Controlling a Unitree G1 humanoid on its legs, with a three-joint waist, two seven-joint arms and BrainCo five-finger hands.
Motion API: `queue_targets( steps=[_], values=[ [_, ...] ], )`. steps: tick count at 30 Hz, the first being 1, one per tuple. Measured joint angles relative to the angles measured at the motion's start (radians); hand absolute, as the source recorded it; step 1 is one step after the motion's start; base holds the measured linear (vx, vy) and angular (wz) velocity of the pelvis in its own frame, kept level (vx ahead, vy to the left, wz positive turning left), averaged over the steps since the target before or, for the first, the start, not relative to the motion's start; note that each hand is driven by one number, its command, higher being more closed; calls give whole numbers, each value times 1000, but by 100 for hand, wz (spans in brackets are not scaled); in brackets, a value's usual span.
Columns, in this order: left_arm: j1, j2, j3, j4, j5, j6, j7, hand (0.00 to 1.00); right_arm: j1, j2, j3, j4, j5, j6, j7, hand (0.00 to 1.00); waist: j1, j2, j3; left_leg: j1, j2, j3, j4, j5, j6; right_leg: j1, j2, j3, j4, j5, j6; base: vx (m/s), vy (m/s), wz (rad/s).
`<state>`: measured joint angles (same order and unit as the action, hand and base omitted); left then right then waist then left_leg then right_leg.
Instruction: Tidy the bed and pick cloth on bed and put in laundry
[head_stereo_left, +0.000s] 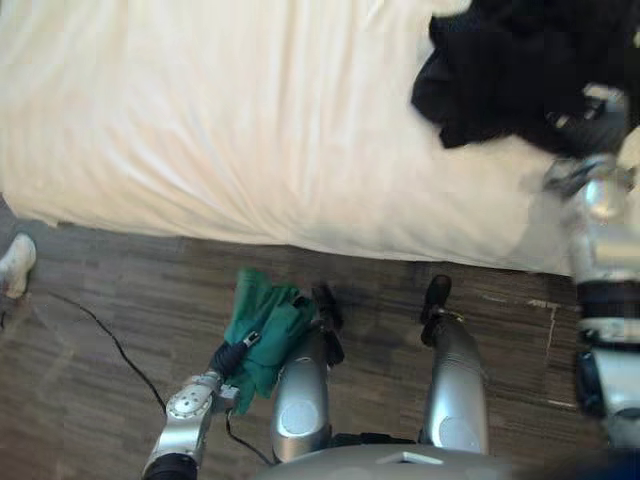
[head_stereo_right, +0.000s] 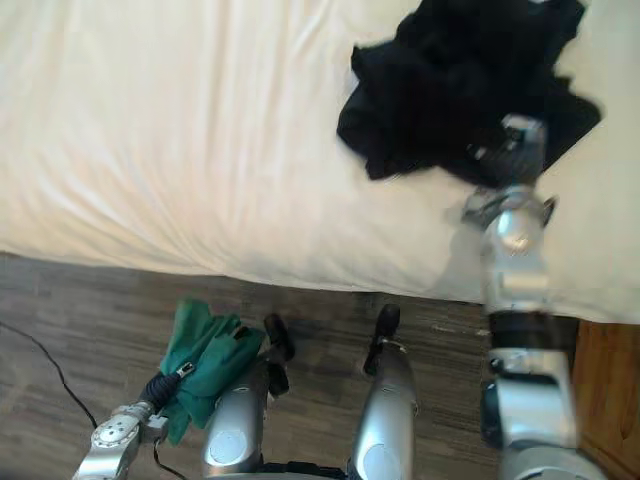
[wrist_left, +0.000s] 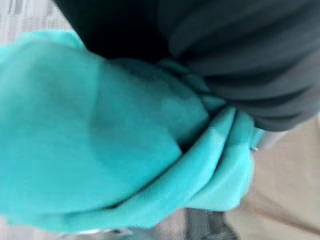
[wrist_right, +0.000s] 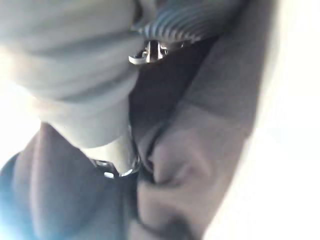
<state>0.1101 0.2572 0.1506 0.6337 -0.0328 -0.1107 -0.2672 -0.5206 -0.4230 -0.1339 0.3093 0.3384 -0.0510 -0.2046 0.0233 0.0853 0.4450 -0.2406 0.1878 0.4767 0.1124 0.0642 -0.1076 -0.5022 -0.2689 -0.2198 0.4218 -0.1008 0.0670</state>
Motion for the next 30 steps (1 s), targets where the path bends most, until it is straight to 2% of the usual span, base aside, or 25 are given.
queue_targets(
  steps=[2,5,7,8,11,13,16,21,26,30],
  values=[
    [0,-7,14,-20,-36,30,6,100,71,87,4,-1,-11,-23,2,100,-10,-9,-14,45,5,12,0,-10,-1,40,10,7,-10,-3,2,51,-16,-26],
    [2,-29,18,-8,-28,79,6,100,235,186,38,13,-15,-52,-2,100,-10,-27,-96,94,18,36,-7,-28,-5,95,28,8,-40,-6,7,63,-19,-16],
    [4,-75,28,37,-10,93,8,100,344,229,43,36,-18,-60,-3,100,-15,-34,-143,140,20,38,-14,-29,-6,163,34,-6,-77,-5,12,90,3,-1],
    [23,-112,29,70,8,102,14,100,417,256,44,67,-18,-69,-5,100,-18,-39,-189,179,21,48,-35,-29,-7,210,44,-11,-111,-2,19,112,42,-5],
    [92,-187,31,168,24,97,45,100,555,314,38,199,-18,-79,-3,100,-25,-46,-295,268,22,90,-86,-35,-15,313,70,-13,-211,21,34,130,62,-16],
    [109,-198,56,194,23,71,71,100,611,341,17,292,-17,-88,5,100,-29,-45,-335,313,22,115,-114,-39,-22,367,85,-13,-267,41,41,136,77,-21],
    [117,-199,83,255,21,51,72,100,668,364,-26,419,-29,-93,24,100,-31,-39,-367,381,22,156,-144,-50,-36,447,107,0,-360,86,48,73,44,-27],
    [143,-209,145,268,2,29,69,100,725,385,-99,521,-48,-87,69,100,-31,-43,-393,441,32,206,-166,-56,-46,509,139,29,-445,127,42,2,-12,-26],
    [150,-224,219,301,2,36,72,100,724,385,-155,570,-88,-41,95,100,-27,-36,-400,479,47,231,-168,-62,-57,548,165,55,-486,144,35,-39,-40,-20],
    [151,-246,253,302,2,53,72,100,718,385,-172,606,-112,-30,122,100,-12,-33,-410,487,53,239,-167,-67,-65,557,177,67,-503,152,31,-38,-37,-8]
  ],
)
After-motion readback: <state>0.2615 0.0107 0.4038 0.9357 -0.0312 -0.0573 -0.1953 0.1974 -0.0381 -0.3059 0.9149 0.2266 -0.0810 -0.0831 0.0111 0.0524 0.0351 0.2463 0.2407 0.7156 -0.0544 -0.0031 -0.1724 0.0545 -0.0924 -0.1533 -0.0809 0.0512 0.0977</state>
